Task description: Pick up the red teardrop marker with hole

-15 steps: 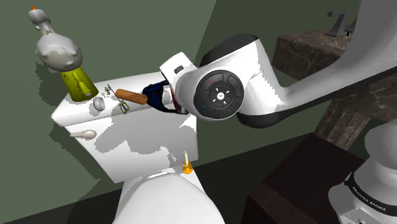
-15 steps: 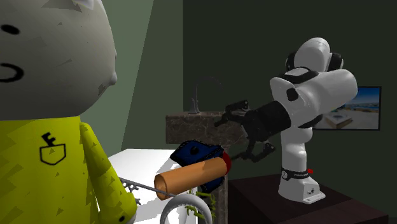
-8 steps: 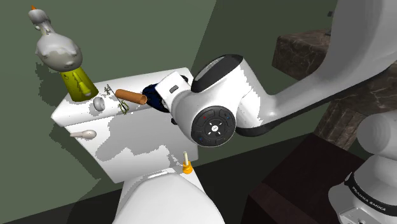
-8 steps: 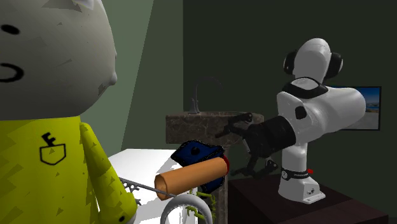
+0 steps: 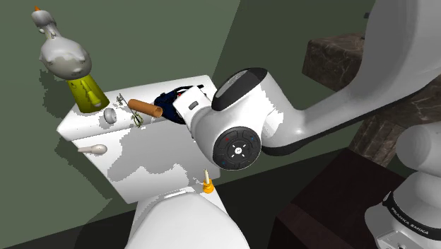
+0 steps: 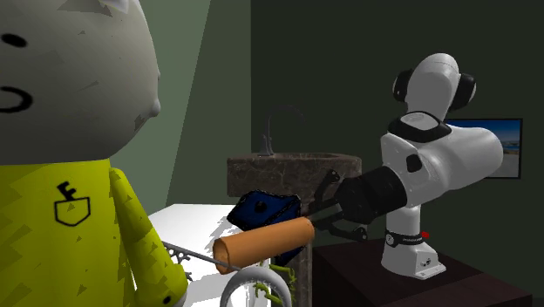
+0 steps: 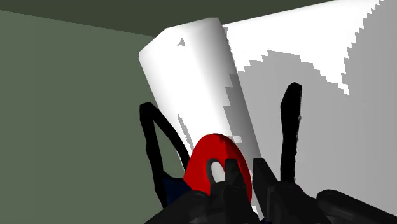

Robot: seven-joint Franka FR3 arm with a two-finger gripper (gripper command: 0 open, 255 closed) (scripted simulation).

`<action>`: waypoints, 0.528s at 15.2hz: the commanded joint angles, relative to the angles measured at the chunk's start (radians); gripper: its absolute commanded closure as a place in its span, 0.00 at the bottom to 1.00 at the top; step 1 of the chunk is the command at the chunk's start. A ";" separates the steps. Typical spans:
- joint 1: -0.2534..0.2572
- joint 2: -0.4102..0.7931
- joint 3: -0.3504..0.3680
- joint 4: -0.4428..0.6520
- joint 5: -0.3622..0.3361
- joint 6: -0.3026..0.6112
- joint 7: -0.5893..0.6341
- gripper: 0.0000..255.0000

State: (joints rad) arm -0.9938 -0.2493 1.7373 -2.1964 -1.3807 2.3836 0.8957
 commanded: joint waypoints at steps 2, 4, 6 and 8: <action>-0.002 0.000 -0.001 0.000 0.000 0.000 0.000 1.00; -0.004 -0.001 0.000 0.001 0.001 0.001 -0.001 1.00; 0.021 0.020 -0.021 0.000 -0.008 -0.015 -0.009 1.00; 0.069 0.060 -0.059 0.006 -0.018 -0.048 -0.031 1.00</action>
State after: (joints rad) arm -0.9442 -0.2071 1.6957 -2.1935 -1.3958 2.3521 0.8763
